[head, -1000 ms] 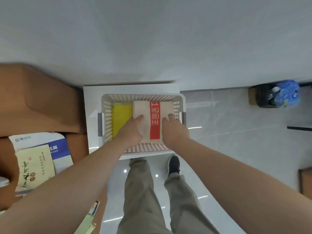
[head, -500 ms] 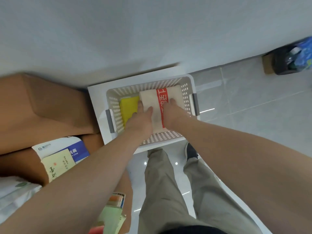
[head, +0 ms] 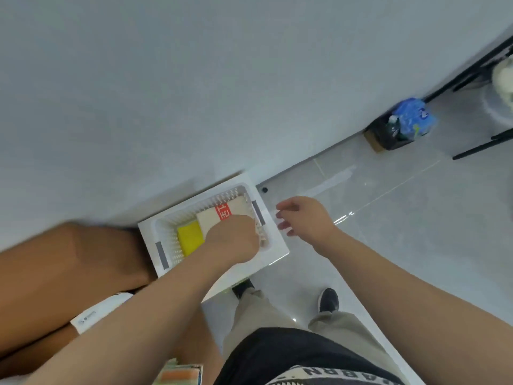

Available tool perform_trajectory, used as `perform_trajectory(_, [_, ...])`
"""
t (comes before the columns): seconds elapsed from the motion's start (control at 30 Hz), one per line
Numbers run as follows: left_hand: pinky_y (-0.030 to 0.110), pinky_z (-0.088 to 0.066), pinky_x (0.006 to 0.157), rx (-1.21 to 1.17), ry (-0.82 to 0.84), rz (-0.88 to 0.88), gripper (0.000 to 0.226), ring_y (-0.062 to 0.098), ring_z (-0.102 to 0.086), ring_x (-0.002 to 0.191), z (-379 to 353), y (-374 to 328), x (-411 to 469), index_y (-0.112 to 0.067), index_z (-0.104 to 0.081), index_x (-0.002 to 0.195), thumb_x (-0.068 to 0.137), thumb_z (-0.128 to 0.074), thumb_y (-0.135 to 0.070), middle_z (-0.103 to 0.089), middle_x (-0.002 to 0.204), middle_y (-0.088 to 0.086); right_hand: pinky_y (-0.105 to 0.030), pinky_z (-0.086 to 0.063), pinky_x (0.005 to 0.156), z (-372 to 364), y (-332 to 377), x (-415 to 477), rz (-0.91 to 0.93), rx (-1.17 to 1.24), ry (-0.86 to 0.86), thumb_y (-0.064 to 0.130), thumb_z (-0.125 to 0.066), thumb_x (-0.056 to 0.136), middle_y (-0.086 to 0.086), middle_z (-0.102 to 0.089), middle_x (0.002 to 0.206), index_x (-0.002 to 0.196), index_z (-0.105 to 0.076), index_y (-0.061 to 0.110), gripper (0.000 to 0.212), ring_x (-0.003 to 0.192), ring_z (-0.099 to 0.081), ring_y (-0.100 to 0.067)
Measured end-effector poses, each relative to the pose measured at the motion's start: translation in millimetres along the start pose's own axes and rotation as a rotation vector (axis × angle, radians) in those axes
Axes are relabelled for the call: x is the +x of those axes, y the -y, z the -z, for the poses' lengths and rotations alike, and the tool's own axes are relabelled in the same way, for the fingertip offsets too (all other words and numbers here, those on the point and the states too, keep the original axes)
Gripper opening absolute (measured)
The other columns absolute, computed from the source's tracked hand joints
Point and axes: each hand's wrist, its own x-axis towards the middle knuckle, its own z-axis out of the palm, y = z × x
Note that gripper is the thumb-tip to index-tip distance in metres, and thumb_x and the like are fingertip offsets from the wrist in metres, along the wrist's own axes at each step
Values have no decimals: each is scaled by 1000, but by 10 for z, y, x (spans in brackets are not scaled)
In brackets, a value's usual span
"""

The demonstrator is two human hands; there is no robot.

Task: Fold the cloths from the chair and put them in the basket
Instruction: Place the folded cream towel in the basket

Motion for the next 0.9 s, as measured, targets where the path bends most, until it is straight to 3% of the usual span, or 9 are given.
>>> perform_trajectory(0.07, [33, -42, 67, -47, -84, -42, 37, 21, -57, 81, 238, -439, -48, -24, -45, 71, 105, -43, -37, -60, 87, 1, -28, -61, 70, 446, 30, -149, 11, 146, -52, 8, -56, 97, -2, -75, 99, 108, -70, 16, 20, 79, -75, -15])
perform_trajectory(0.17, [32, -43, 64, -113, -196, -107, 30, 16, -58, 76, 544, -1181, -117, -23, -54, 80, 104, -45, -40, -62, 87, -2, -29, -60, 69, 1187, -32, -330, 69, 281, -142, 10, -57, 97, -1, -76, 97, 106, -71, 18, 18, 80, -76, -16])
perform_trajectory(0.27, [35, -54, 78, -251, -254, -128, 24, 14, -64, 85, 724, -1950, -134, -23, -63, 96, 101, -50, -43, -68, 94, -7, -28, -55, 65, 1985, -217, -499, 137, 398, -207, 10, -59, 97, -1, -77, 93, 103, -72, 18, 16, 78, -75, -17])
perform_trajectory(0.33, [41, -59, 83, -403, -271, -138, 21, 16, -71, 85, 764, -2489, -158, -23, -65, 95, 99, -53, -40, -72, 93, -8, -27, -53, 64, 2524, -404, -629, 174, 426, -233, 8, -58, 97, 0, -77, 90, 102, -72, 17, 17, 76, -74, -17])
perform_trajectory(0.53, [33, -56, 67, -732, -314, -181, 15, 15, -74, 73, 675, -4206, -226, -16, -71, 94, 97, -61, -27, -77, 84, -6, -26, -52, 62, 4214, -1110, -1043, 227, 402, -293, 6, -56, 97, -4, -76, 90, 102, -71, 14, 18, 68, -69, -14])
perform_trajectory(0.73, [27, -46, 55, -776, -252, -242, 13, 16, -66, 63, 576, -5819, 92, -7, -69, 94, 98, -62, -17, -76, 83, 4, -26, -51, 61, 5704, -1604, -1162, 228, 428, -381, 7, -55, 97, -3, -76, 90, 101, -72, 15, 19, 68, -69, -14])
perform_trajectory(0.9, [27, -46, 54, -731, -224, -322, 13, 14, -66, 60, 569, -6993, 744, -10, -69, 90, 97, -63, -19, -76, 81, 3, -27, -51, 61, 6746, -1969, -872, 218, 455, -412, 5, -56, 96, -3, -76, 90, 101, -72, 15, 20, 68, -68, -14])
